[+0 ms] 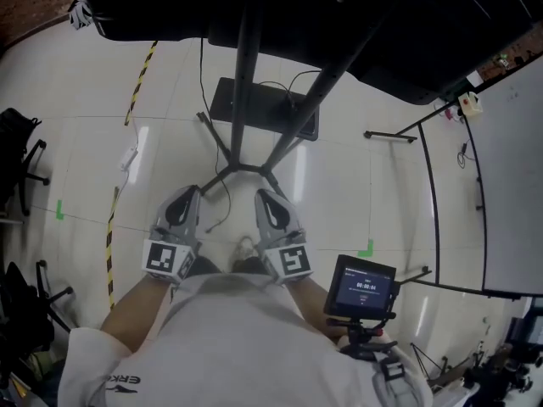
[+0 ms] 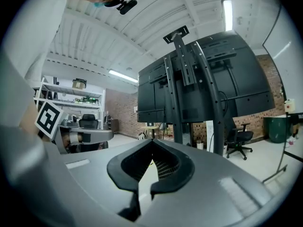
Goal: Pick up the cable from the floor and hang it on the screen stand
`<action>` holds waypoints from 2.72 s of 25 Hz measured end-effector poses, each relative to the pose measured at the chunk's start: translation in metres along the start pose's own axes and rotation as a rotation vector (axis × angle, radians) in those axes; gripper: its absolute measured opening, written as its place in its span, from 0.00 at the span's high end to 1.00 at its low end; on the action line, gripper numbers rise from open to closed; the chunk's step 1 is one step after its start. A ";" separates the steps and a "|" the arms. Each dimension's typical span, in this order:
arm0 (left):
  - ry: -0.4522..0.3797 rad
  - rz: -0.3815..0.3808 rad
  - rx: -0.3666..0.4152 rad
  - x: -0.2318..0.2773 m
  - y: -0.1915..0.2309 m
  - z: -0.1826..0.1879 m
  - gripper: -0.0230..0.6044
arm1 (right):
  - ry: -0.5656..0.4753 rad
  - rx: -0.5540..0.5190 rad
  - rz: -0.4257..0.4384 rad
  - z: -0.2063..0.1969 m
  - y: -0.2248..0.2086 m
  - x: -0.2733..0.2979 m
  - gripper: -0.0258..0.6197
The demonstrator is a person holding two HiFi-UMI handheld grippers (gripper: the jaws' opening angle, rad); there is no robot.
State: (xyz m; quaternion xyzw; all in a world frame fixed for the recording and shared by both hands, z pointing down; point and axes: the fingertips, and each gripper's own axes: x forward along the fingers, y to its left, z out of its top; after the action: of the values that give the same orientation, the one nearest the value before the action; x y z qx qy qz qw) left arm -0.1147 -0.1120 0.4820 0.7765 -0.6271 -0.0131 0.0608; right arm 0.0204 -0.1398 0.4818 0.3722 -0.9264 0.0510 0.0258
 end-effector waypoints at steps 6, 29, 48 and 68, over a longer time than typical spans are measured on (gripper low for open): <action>0.040 0.027 -0.022 0.033 0.033 -0.026 0.97 | 0.067 0.007 0.010 -0.031 -0.016 0.041 0.94; 0.354 0.015 -0.021 0.122 0.150 -0.449 0.97 | 0.328 0.033 -0.005 -0.412 -0.068 0.160 0.94; 0.326 -0.095 0.038 0.199 0.211 -0.732 0.97 | 0.346 -0.058 0.129 -0.724 -0.103 0.222 0.94; 0.373 -0.268 -0.007 0.249 0.192 -0.793 0.72 | 0.358 -0.049 0.136 -0.807 -0.099 0.236 0.94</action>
State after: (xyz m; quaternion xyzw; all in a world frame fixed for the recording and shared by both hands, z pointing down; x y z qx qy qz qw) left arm -0.1718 -0.3322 1.3036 0.8417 -0.4960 0.1206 0.1760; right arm -0.0737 -0.2812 1.3109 0.2929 -0.9310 0.0954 0.1958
